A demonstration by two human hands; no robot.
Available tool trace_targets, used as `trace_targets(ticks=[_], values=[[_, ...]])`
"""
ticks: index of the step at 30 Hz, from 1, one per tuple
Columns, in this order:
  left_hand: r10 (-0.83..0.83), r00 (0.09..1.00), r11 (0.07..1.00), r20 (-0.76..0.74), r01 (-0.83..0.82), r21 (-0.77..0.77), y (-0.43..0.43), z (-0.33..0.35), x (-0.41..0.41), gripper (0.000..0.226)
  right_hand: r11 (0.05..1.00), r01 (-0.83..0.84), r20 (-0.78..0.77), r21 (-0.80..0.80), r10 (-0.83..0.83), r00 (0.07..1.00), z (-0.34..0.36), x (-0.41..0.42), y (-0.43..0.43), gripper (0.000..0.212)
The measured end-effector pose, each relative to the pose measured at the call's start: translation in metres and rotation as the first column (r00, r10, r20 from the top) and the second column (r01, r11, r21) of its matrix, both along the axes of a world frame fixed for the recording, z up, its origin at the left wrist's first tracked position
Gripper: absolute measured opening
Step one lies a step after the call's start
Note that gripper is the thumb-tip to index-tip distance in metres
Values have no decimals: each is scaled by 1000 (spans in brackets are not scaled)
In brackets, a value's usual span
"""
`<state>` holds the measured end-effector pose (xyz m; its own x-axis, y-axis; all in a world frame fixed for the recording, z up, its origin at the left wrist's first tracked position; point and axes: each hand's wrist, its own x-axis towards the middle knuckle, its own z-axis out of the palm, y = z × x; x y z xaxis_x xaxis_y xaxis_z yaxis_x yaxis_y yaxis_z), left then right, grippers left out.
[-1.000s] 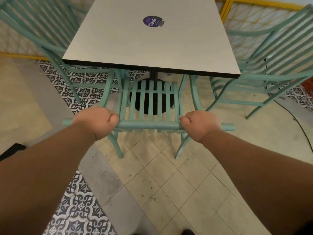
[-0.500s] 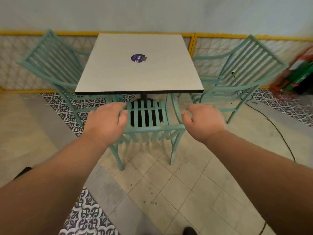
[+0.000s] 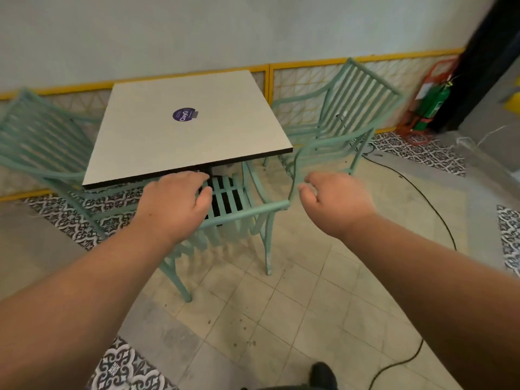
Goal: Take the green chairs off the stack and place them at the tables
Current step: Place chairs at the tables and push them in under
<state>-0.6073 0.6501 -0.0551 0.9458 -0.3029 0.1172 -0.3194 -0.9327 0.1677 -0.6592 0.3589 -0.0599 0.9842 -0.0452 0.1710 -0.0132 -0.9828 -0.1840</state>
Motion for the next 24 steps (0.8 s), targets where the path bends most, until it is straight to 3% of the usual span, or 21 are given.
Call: trace_targets(ticks=[14, 24], values=[[-258, 965, 965, -40, 256, -51, -316, -15, 49, 59, 976, 206, -83, 70, -200, 976, 8, -23, -277, 55], [-326, 945, 939, 0, 324, -111, -462, -7, 137, 48, 953, 293, -64, 73, -289, 955, 14, 48, -410, 59]])
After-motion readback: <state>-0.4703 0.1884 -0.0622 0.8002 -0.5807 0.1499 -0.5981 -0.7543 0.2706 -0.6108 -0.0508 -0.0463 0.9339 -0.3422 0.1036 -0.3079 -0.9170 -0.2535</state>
